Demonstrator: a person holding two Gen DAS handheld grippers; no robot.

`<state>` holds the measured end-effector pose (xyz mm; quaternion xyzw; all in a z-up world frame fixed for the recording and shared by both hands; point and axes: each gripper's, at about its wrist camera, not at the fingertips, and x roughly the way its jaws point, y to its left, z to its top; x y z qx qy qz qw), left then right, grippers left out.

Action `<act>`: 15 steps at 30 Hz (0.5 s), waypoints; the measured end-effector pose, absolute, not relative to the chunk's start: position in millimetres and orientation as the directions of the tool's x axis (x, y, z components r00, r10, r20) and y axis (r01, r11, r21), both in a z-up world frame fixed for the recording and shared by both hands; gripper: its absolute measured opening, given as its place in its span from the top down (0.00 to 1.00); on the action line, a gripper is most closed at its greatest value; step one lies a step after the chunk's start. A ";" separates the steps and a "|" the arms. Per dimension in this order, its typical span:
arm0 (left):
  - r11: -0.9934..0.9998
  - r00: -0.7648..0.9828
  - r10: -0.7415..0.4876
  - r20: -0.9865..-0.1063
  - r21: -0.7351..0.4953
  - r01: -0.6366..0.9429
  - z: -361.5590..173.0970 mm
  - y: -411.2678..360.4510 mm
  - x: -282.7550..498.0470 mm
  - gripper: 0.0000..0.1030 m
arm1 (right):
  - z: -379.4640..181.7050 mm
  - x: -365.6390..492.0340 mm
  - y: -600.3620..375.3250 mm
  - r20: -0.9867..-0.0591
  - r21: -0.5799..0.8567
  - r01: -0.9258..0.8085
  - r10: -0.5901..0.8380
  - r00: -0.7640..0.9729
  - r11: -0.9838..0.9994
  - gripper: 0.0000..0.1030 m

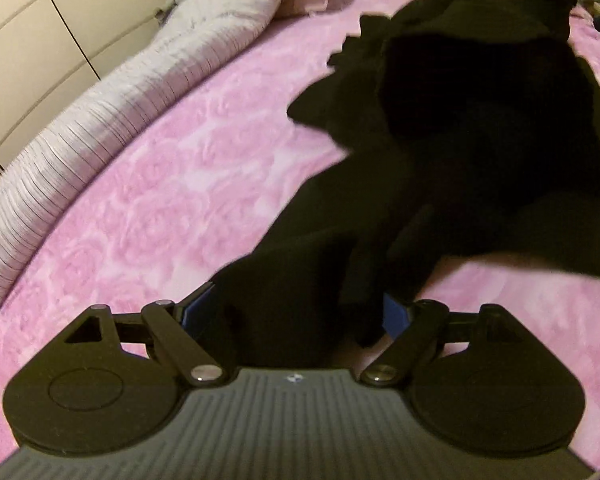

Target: Fold clothes

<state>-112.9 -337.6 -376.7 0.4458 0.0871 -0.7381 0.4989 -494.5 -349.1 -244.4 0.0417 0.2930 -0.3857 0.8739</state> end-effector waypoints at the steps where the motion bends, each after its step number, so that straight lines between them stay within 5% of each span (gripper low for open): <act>1: -0.499 -0.123 -0.640 -0.759 0.289 0.817 -378.8 -340.9 -112.3 0.41 | -251.9 -482.2 -353.2 -0.564 -0.180 0.665 -0.630 0.534 0.725 0.18; 3: -0.507 -0.156 -0.613 -0.774 0.234 0.830 -379.6 -346.4 -111.4 0.78 | -266.7 -457.5 -361.3 -0.603 -0.229 0.592 -0.590 0.537 0.772 0.17; 4: -0.497 -0.164 -0.612 -0.774 0.214 0.841 -377.9 -348.4 -110.8 0.89 | -273.6 -446.4 -365.4 -0.621 -0.251 0.559 -0.575 0.533 0.790 0.17; 7: -0.406 -0.142 -0.683 -0.716 0.211 0.889 -358.6 -346.7 -94.7 0.90 | -288.9 -423.4 -378.0 -0.662 -0.310 0.500 -0.561 0.498 0.809 0.24; 9: -0.355 -0.152 -0.722 -0.675 0.172 0.919 -335.2 -338.4 -71.4 0.90 | -282.6 -423.3 -386.9 -0.659 -0.313 0.522 -0.577 0.482 0.794 0.88; 15: -0.179 -0.009 -0.828 -0.561 0.249 0.952 -263.2 -255.0 -8.8 0.90 | -218.2 -460.7 -363.1 -0.617 -0.312 0.515 -0.582 0.529 0.799 0.89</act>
